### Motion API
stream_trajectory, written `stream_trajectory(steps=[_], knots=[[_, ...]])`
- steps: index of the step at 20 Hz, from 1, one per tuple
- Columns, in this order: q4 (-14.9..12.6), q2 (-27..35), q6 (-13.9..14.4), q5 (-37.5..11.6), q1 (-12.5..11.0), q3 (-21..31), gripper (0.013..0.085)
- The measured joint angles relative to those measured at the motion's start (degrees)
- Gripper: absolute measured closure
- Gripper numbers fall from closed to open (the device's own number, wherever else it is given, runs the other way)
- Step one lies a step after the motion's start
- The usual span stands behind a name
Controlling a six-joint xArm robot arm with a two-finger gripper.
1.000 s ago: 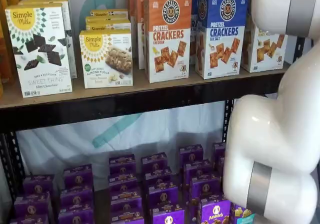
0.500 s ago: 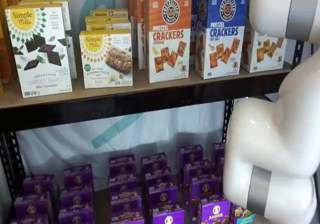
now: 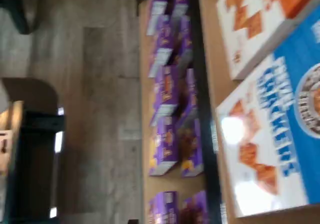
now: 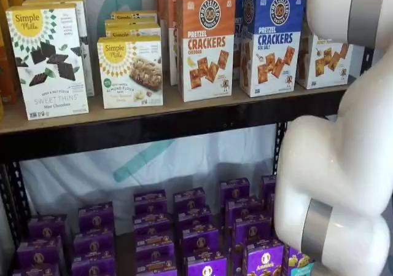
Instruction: Retrieve the yellow and white box located on the top shelf, the sixth one from the left
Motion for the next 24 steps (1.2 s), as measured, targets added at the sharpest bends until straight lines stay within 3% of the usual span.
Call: stream_trajectory(steps=[2,6,9,14,18,24], knots=[[2.46,-0.18,0.71,-1.71,-0.63,0.25,0.0130],[7.46,-3.65,1.09,-11.74,-0.60,6.15,0.0130],[8.36,-3.65,1.41,-16.24,0.71,6.95,0.0130],[8.65,-1.17,2.26,-20.17,2.62,4.65,0.0130],[5.99,2.46,2.72,-19.96,4.39,0.20,0.0130],[3.92,3.83,2.30,-22.99,6.33,-0.01,0.0130]])
